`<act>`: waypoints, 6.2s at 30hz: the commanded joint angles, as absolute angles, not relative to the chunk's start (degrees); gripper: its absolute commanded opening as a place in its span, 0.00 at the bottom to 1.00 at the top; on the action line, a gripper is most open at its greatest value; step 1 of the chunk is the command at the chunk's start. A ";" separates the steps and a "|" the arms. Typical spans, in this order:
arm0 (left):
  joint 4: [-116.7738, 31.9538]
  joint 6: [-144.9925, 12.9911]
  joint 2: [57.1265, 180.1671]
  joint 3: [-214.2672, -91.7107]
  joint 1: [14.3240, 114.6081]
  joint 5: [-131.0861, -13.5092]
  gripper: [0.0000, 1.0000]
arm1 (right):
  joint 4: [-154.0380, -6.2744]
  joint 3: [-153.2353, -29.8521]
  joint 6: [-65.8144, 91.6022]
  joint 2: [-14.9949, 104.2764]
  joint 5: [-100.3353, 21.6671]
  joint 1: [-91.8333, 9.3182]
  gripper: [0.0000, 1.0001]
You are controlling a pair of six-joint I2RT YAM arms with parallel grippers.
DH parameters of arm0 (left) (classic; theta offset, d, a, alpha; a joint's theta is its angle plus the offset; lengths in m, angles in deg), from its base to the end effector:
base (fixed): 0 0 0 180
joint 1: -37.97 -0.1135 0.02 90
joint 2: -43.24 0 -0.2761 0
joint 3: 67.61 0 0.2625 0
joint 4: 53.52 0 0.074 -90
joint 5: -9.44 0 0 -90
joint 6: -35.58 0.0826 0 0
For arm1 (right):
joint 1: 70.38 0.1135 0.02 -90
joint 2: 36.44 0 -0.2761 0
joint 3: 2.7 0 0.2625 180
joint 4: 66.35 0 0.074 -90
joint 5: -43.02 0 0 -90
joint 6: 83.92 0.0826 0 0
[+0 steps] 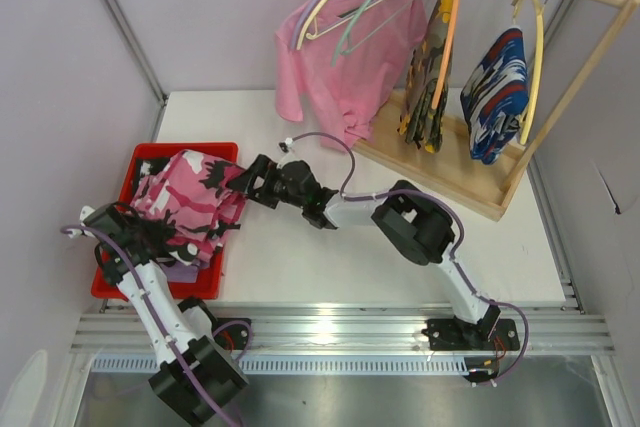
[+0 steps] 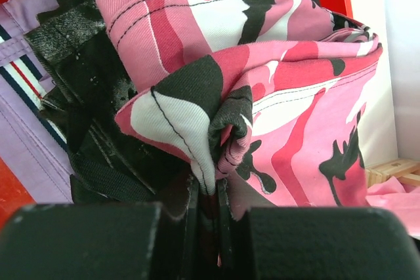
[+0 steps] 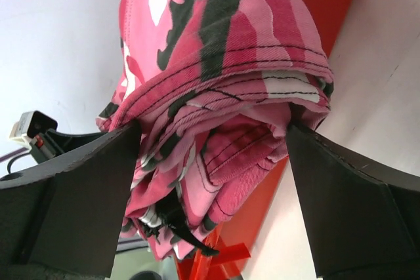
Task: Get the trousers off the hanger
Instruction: Place the trousers into the basket, then grab a hanger with trousers on it with the left arm
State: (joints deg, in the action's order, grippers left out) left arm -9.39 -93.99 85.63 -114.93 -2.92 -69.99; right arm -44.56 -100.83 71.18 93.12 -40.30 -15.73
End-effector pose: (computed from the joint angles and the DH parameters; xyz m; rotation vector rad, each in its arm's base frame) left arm 0.1595 0.1181 0.2241 -1.3755 1.7787 -0.1955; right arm 0.3241 0.4735 0.1633 0.0857 2.0408 1.5499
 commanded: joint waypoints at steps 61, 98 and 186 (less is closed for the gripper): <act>-9.30 -96.61 81.83 -117.46 -6.33 -65.35 0.79 | -90.96 -148.10 45.90 101.47 -26.67 -21.34 0.77; -26.77 -93.53 109.76 -127.94 22.67 -74.85 0.89 | -105.56 -95.28 26.90 29.31 -61.47 -29.42 0.94; -45.16 -51.32 174.11 -225.93 94.66 -109.92 0.52 | -123.42 -112.33 18.21 16.12 -71.50 -54.48 0.92</act>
